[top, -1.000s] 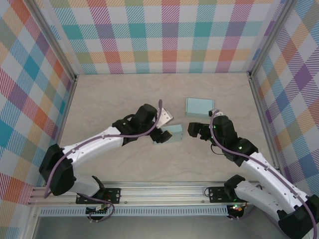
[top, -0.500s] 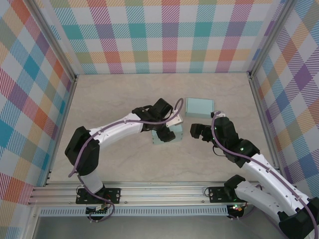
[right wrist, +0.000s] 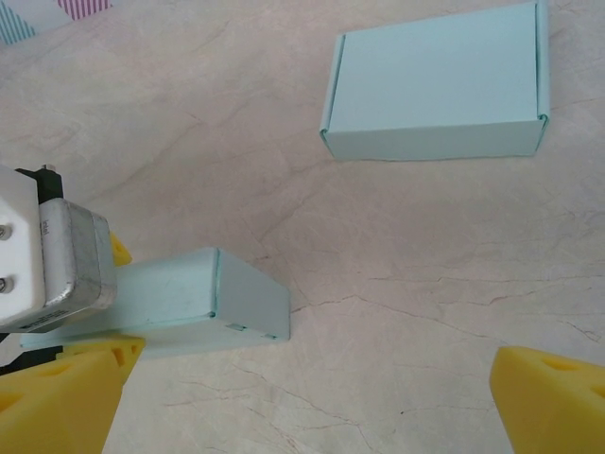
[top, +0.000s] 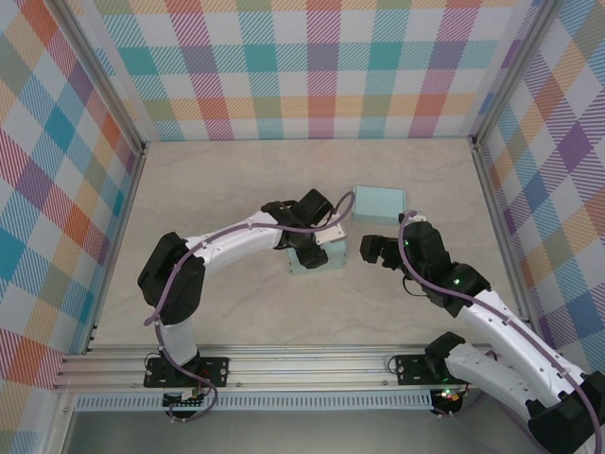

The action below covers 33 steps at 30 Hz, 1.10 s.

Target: Fold the paper box

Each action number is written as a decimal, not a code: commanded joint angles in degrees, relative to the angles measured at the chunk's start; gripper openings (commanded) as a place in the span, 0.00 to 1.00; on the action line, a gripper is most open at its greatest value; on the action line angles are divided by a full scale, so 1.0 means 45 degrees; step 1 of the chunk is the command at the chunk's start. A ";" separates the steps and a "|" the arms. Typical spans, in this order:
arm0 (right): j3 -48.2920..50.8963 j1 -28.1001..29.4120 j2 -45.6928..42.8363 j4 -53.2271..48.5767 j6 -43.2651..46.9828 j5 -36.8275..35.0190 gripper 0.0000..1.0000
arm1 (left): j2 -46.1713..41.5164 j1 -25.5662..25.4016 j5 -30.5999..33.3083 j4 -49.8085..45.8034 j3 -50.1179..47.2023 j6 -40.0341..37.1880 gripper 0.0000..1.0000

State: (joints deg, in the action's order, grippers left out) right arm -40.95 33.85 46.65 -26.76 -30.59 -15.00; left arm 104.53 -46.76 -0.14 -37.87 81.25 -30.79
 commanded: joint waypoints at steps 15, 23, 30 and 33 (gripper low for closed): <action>-0.0451 0.0072 -0.0697 -0.0395 -0.0008 -0.0513 1.00 | -0.0836 -0.0150 0.3767 0.2400 -0.1714 -0.1891 0.25; -0.0655 0.0070 -0.0729 -0.0637 -0.0153 -0.0595 1.00 | -0.0453 0.0490 0.5823 0.8100 -0.3123 -0.5397 0.27; -0.0607 0.0076 -0.1087 -0.0962 -0.0392 -0.0840 1.00 | 0.0851 0.1277 0.4585 1.1053 -0.3369 -0.7471 0.27; -0.0554 0.0076 -0.1197 -0.1001 -0.0419 -0.0933 1.00 | 0.1548 0.1460 0.4259 1.1777 -0.3200 -0.7973 0.28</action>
State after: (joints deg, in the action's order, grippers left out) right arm -41.82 33.85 42.09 -30.13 -31.31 -17.82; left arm 108.97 -40.64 21.56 8.78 66.35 -61.43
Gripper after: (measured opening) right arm 0.997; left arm 0.357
